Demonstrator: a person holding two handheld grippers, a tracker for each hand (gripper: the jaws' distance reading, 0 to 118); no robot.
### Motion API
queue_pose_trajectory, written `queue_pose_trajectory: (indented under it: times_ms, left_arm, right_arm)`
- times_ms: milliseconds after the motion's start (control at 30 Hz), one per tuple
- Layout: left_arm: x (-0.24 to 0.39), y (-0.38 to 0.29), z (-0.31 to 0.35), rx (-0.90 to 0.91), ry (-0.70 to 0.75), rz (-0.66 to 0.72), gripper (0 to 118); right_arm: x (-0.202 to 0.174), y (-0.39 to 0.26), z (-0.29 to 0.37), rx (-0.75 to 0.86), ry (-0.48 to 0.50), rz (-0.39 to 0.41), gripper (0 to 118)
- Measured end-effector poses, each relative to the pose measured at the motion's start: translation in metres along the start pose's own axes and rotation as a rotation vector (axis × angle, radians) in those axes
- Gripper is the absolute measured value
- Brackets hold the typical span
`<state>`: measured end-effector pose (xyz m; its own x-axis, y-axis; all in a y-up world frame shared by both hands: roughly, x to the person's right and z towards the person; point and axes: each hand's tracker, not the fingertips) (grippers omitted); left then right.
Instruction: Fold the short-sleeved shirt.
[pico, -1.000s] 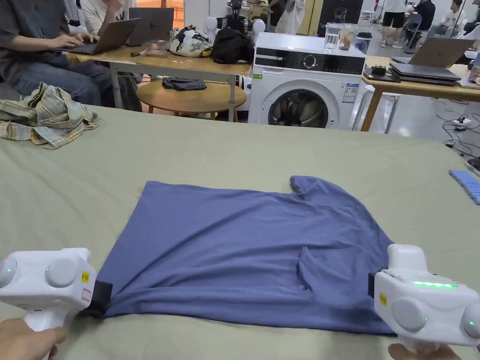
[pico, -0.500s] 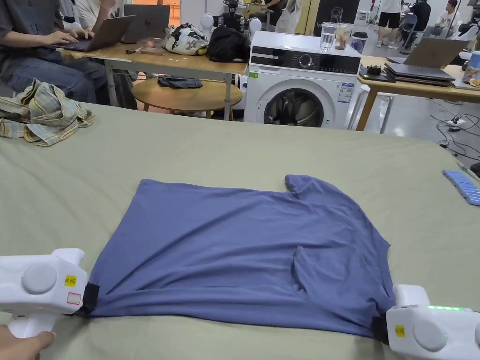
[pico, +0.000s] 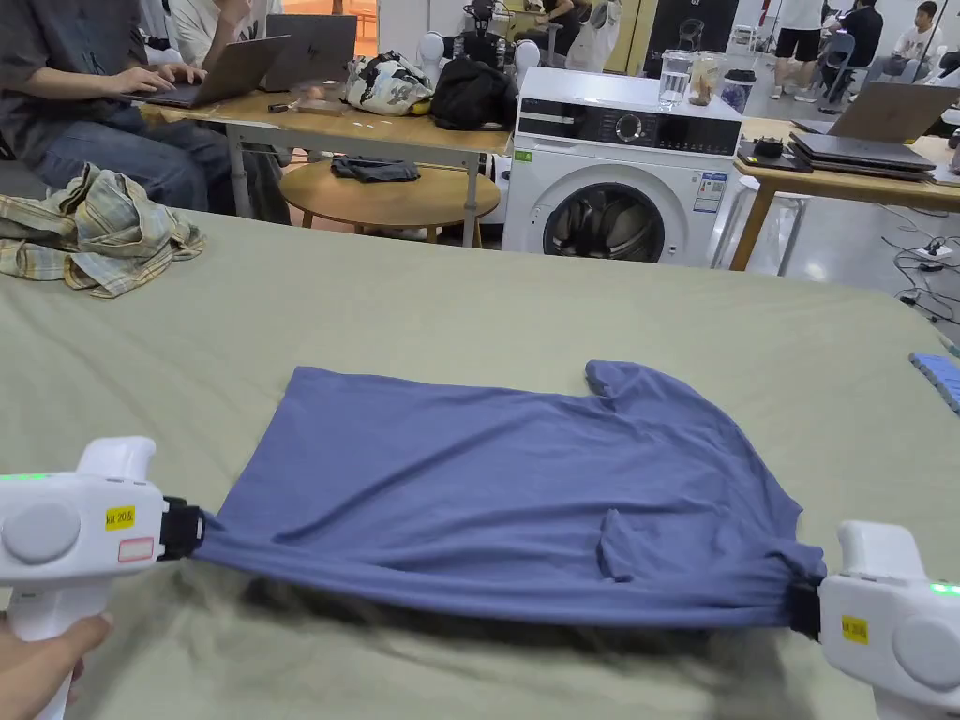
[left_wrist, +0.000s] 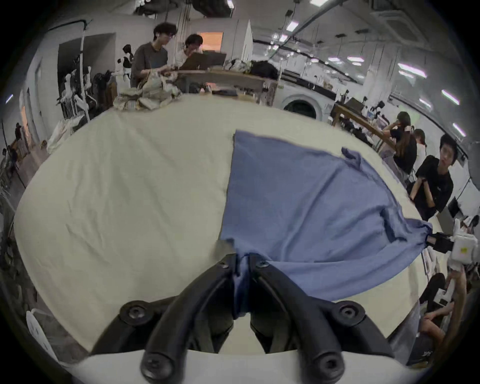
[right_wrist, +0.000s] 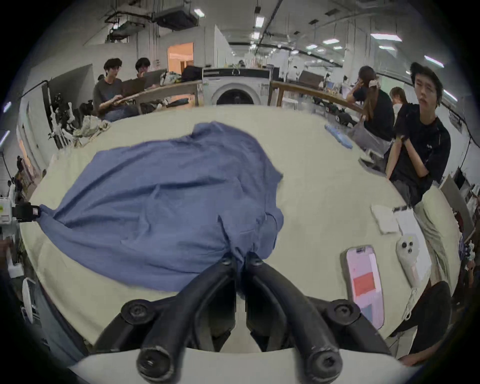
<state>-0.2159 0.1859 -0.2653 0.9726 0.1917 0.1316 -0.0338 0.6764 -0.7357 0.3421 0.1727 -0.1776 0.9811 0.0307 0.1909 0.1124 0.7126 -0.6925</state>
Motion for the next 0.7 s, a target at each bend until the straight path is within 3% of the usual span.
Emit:
queue_pose_trajectory:
  times_ms: [333, 700]
  left_arm:
    - [0.0, 0.094, -0.071, -0.011, 0.003, 0.041, 3]
    - [0.002, 0.12, -0.15, -0.125, 0.042, 0.054, 3]
  right_arm:
    - [-0.003, 0.084, -0.075, 0.036, -0.014, -0.053, 1]
    - [-0.005, 0.115, -0.176, -0.072, -0.036, -0.069, 3]
